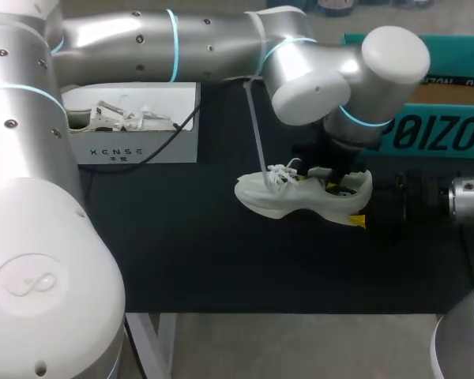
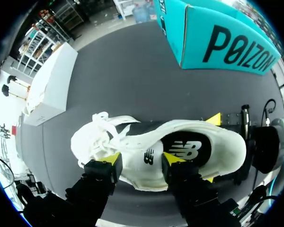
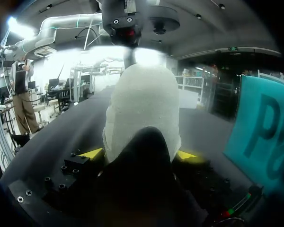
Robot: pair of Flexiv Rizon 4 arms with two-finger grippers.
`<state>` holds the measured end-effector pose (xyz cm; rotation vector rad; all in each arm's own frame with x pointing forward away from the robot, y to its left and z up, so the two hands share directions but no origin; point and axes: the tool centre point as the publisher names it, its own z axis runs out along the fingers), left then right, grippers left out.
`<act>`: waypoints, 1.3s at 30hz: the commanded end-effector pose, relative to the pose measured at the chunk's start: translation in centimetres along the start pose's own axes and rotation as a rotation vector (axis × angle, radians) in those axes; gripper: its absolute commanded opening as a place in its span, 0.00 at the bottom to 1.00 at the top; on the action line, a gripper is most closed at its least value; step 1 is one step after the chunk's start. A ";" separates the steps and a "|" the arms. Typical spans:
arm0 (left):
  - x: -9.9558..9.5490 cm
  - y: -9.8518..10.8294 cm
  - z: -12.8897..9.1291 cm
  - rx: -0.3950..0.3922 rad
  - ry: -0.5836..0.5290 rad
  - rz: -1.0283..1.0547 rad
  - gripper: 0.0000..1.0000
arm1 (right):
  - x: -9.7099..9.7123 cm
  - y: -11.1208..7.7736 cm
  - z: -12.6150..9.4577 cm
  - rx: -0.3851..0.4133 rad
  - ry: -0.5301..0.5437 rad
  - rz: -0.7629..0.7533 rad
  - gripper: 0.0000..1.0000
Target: Take the shoe out of the shoebox, open the shoe tongue, remove and reinsert the insole, then place the shoe into the shoebox
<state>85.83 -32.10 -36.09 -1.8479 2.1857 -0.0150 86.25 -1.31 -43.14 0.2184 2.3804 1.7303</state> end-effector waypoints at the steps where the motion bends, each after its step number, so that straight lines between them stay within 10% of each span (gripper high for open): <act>1: -0.2 0.2 -0.3 0.005 -0.006 -0.005 0.00 | 0.1 -0.3 0.2 0.001 -0.003 0.000 0.00; 33: -12.3 0.0 -2.4 0.039 0.046 -0.262 0.00 | 0.1 -0.3 0.2 0.001 -0.003 0.000 0.00; 34: -12.4 0.1 -2.1 0.034 0.045 -0.265 0.10 | 0.1 -0.3 0.2 0.001 -0.003 0.000 0.00; 36: -12.3 0.2 -1.8 0.014 0.068 -0.268 1.00 | 0.1 -0.3 0.2 0.001 -0.003 0.000 0.00; 39: -11.9 0.2 -1.8 -0.011 0.152 -0.269 1.00 | 0.1 -0.3 0.2 0.001 -0.003 0.000 0.00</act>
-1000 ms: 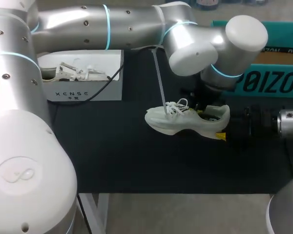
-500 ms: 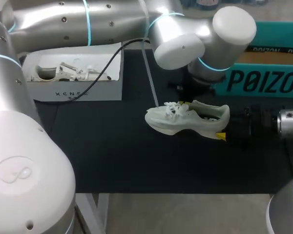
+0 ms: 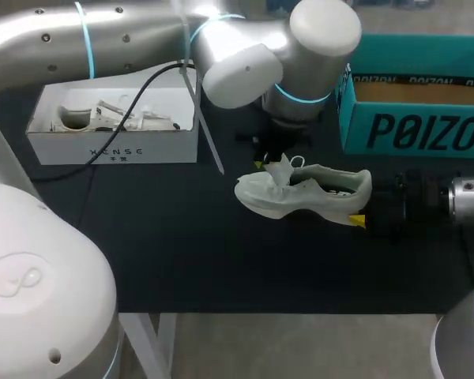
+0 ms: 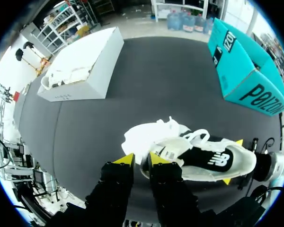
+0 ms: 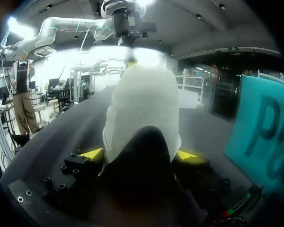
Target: Take the shoe out of the shoebox, open the shoe tongue, remove and reinsert the insole, then place the shoe into the shoebox
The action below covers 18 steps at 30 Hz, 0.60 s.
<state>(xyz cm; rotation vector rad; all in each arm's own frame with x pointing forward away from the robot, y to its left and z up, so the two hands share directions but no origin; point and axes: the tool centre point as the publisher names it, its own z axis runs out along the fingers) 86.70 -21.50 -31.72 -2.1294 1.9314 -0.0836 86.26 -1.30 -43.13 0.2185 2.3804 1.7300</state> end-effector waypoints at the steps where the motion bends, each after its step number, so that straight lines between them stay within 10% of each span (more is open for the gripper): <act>1: -0.4 -0.2 0.2 -0.045 0.175 -0.002 1.00 | 0.1 -0.3 0.2 0.001 -0.002 0.000 0.00; 18: 2.8 -0.5 -0.6 -0.193 0.492 -0.054 0.95 | 0.1 -0.3 0.2 0.001 -0.002 0.000 0.00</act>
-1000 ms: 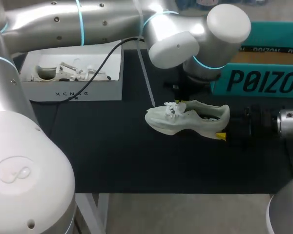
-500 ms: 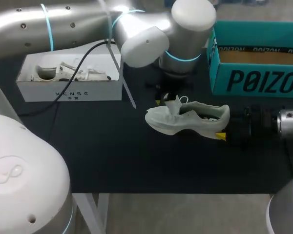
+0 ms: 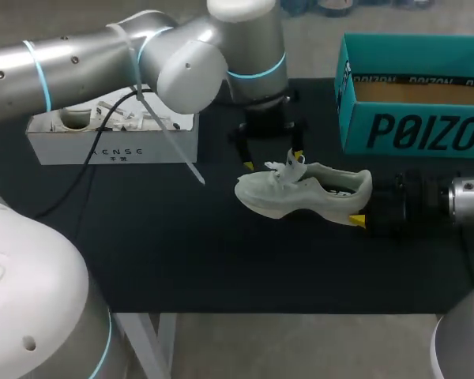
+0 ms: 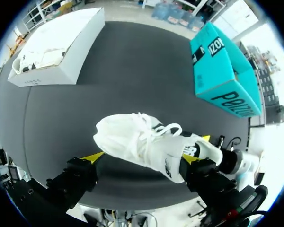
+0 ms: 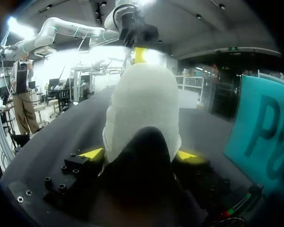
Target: Take the shoe out of the shoebox, open the shoe tongue, remove and reinsert the insole, then place the shoe into the shoebox
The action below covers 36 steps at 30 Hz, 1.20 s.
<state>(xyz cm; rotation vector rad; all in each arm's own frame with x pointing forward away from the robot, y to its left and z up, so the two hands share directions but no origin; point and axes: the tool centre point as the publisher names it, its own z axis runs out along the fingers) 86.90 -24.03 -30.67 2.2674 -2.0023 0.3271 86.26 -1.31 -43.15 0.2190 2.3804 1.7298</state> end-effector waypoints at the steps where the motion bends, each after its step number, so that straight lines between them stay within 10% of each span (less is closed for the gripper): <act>1: 0.4 -0.4 1.0 -0.030 0.137 0.008 0.89 | 0.1 -0.3 0.2 0.001 -0.002 0.000 0.00; 5: 1.2 -0.5 1.3 -0.056 0.162 0.004 0.76 | 0.1 -0.3 0.2 0.001 -0.002 0.000 0.00; 14: 2.5 -0.6 1.0 -0.065 0.183 0.002 0.00 | 0.1 -0.3 0.2 0.001 -0.002 0.000 0.00; 32: -1.7 -1.4 1.0 -0.054 0.156 -0.053 0.00 | 0.1 -0.3 0.2 0.001 -0.002 0.000 0.00; 35: -1.7 -1.3 1.4 -0.065 0.148 -0.057 0.44 | 0.1 -0.3 0.2 0.001 -0.002 0.000 0.00; 36: -1.7 -1.3 1.5 -0.063 0.140 -0.067 1.00 | 0.1 -0.3 0.2 0.001 -0.002 0.000 0.00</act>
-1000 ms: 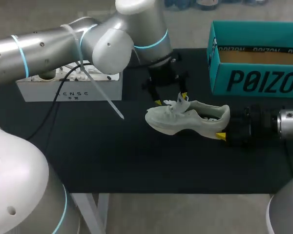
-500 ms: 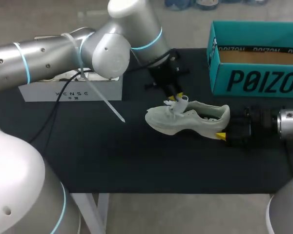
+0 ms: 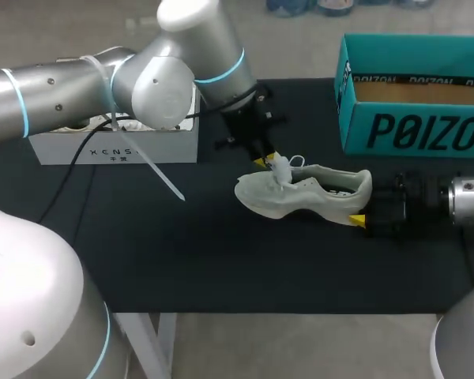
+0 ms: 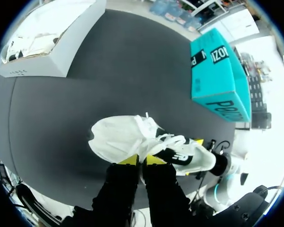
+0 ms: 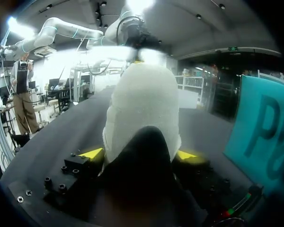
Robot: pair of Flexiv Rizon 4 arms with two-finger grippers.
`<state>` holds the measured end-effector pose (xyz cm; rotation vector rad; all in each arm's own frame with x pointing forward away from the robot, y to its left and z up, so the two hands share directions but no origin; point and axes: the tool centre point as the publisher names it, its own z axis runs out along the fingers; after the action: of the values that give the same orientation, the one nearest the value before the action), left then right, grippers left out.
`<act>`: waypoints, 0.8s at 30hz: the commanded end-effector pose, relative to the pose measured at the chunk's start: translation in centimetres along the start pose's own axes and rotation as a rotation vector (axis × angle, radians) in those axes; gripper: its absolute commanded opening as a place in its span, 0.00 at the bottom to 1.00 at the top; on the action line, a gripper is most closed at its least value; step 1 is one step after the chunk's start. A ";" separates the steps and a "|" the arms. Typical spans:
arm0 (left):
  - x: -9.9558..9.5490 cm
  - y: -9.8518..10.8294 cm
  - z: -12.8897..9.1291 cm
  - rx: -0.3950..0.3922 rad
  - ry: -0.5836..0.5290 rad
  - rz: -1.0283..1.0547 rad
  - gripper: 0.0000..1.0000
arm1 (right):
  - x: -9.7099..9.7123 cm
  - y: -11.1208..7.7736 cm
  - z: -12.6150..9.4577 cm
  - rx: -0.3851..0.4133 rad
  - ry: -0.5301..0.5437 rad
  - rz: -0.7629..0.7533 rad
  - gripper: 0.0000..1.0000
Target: Take the shoe out of the shoebox, open the shoe tongue, remove and reinsert the insole, then place the shoe into the shoebox
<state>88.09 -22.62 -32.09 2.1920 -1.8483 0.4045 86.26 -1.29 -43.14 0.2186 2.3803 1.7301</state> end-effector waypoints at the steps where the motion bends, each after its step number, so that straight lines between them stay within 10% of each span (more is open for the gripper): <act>1: -0.1 0.0 0.3 -0.001 -0.004 -0.010 1.00 | 0.1 -0.3 0.2 0.001 -0.002 0.000 0.00; 11: 2.4 0.8 -4.0 0.062 0.056 0.121 1.00 | 0.1 -0.3 0.2 0.001 -0.002 0.000 0.00; 17: 4.5 4.2 -5.3 -0.020 -0.072 0.908 1.00 | 0.1 -0.3 0.2 0.001 -0.002 0.000 0.00; 24: 4.5 4.2 -5.3 -0.020 -0.072 0.908 1.00 | 0.1 -0.3 0.2 0.001 -0.002 0.000 0.00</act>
<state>84.09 -25.40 -25.75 1.7175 -2.3990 0.5253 86.26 -1.31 -43.15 0.2189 2.3803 1.7299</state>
